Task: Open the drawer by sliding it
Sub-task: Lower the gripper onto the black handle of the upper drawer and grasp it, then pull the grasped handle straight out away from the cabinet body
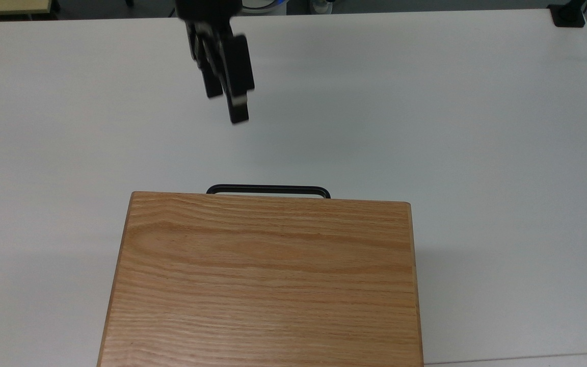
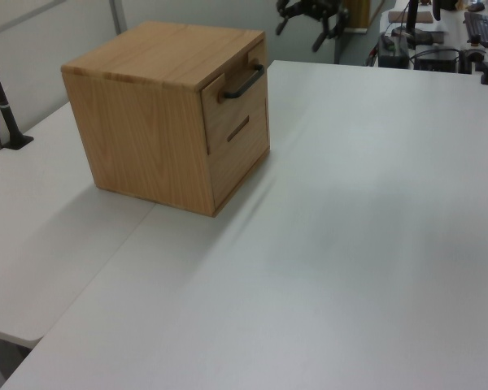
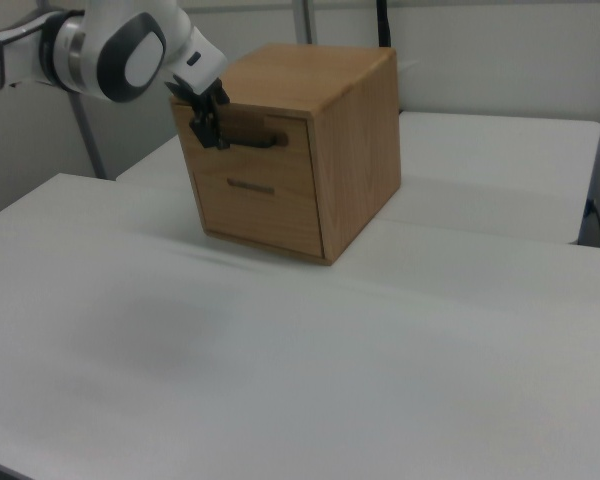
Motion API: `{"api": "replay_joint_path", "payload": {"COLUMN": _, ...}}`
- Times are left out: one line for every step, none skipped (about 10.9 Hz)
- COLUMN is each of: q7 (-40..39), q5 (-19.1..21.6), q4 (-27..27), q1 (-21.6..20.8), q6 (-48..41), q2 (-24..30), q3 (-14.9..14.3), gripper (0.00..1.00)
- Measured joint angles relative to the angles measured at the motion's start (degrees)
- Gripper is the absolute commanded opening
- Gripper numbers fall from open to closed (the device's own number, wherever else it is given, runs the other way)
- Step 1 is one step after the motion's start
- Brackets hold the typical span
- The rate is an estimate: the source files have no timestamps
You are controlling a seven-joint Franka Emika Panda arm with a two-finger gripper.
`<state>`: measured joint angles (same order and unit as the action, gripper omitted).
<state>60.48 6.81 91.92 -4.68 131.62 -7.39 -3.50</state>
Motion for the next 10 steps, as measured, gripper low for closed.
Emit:
{"api": "replay_joint_path", "payload": {"q7": 2.2, "q5": 0.0, "q4": -0.1, "q1": -0.3, "q6": 1.5, "q2": -1.8, "q3": 0.2, "gripper": 0.61}}
{"api": "replay_joint_path", "payload": {"q7": 2.7, "q5": 0.0, "q4": -0.3, "q1": -0.4, "q6": 2.5, "q2": -2.8, "q3": 0.8, "gripper": 0.58}}
{"api": "replay_joint_path", "payload": {"q7": 3.5, "q5": 0.1, "q4": -0.5, "q1": -0.4, "q6": 3.9, "q2": -3.8, "q3": 1.7, "gripper": 0.57}}
{"api": "replay_joint_path", "payload": {"q7": 4.5, "q5": 0.1, "q4": -0.6, "q1": -0.5, "q6": 6.1, "q2": -5.0, "q3": 2.2, "gripper": 0.56}}
{"api": "replay_joint_path", "payload": {"q7": 5.6, "q5": 0.1, "q4": -1.2, "q1": -0.5, "q6": 8.4, "q2": -6.4, "q3": 2.3, "gripper": 0.55}}
{"api": "replay_joint_path", "payload": {"q7": 6.3, "q5": 0.1, "q4": -1.9, "q1": -0.5, "q6": 9.9, "q2": -7.8, "q3": 2.3, "gripper": 0.54}}
{"api": "replay_joint_path", "payload": {"q7": 6.5, "q5": 0.1, "q4": -2.6, "q1": -0.5, "q6": 11.2, "q2": -9.1, "q3": 2.3, "gripper": 0.53}}
{"api": "replay_joint_path", "payload": {"q7": 6.5, "q5": 0.1, "q4": -3.5, "q1": -0.5, "q6": 11.8, "q2": -10.3, "q3": 2.4, "gripper": 0.49}}
{"api": "replay_joint_path", "payload": {"q7": 6.6, "q5": 0.1, "q4": -4.1, "q1": -0.6, "q6": 11.8, "q2": -11.2, "q3": 2.6, "gripper": 0.46}}
{"api": "replay_joint_path", "payload": {"q7": 6.6, "q5": 0.1, "q4": -4.5, "q1": -0.6, "q6": 11.9, "q2": -12.0, "q3": 2.9, "gripper": 0.42}}
